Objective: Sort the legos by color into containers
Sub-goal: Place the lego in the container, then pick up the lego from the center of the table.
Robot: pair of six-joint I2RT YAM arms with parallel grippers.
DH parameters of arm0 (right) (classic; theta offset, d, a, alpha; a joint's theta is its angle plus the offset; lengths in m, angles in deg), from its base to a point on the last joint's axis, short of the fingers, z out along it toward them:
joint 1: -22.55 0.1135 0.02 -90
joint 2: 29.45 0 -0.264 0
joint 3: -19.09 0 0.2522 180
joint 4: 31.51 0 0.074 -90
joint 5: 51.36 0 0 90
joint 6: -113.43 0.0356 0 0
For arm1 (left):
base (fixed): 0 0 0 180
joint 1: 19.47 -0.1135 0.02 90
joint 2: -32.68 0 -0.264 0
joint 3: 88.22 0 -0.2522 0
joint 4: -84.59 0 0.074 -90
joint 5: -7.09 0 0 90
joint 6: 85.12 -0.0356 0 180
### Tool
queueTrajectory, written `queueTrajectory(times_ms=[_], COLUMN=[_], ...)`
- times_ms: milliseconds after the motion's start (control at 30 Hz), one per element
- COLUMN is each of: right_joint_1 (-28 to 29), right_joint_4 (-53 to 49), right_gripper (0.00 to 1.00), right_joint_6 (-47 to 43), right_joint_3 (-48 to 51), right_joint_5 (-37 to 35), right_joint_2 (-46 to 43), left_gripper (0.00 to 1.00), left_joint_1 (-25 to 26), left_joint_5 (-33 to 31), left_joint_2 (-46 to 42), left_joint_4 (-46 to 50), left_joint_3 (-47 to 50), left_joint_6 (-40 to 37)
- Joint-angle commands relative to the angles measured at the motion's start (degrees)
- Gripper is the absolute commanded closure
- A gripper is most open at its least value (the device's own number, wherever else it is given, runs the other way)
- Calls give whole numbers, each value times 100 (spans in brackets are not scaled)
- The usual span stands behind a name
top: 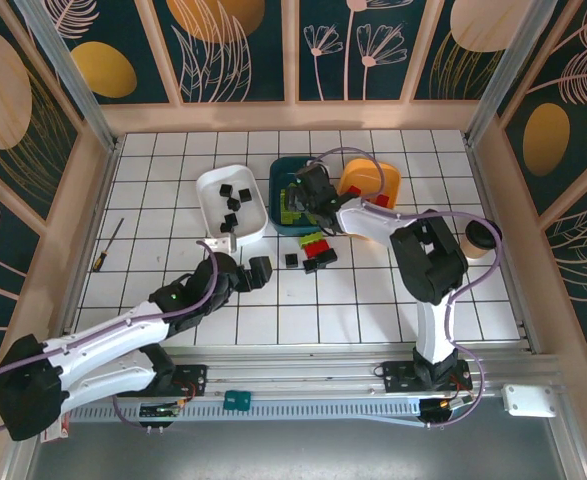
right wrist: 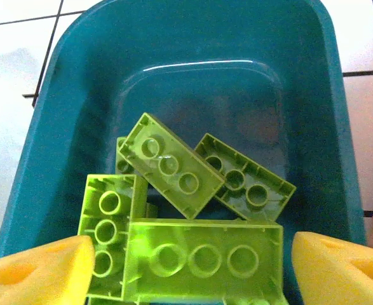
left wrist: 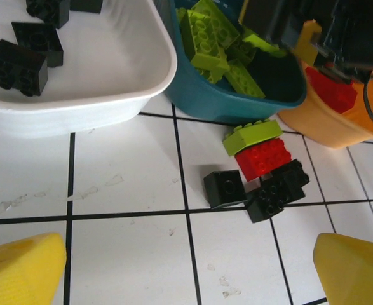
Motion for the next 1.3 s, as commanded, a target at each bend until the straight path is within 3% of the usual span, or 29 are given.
queueTrajectory(times_ms=[0,167,300,600,733,1133,1267], right_joint_1=[31,75,74,76,77,75,77], right_joint_4=[-142,210,450,450,413,314,323], right_gripper=[15,14,15,14,14,14,14], right_joint_6=[-35,132,387,704,747,742,747], right_joint_3=[-209,701,1715,3140,3429,3683,3687], right_joint_5=[-8,-99,-138,-222,-237,-334,-353], right_joint_2=[-211,-1138,-1987,-3263,-3615,-3992,-3994], left_gripper=[3,14,22,37,43,44,55], left_joint_1=[18,101,402,413,393,110,94], left_joint_5=[172,526,417,305,102,245,263], left_joint_2=[316,1225,2274,3700,4021,4761,4774], left_joint_4=[-78,-412,-443,-557,-508,-572,-666], left_joint_3=[-134,-593,-1254,-2056,-2284,-2476,-2483], left_joint_6=[-154,-440,-723,-933,-891,-773,-782])
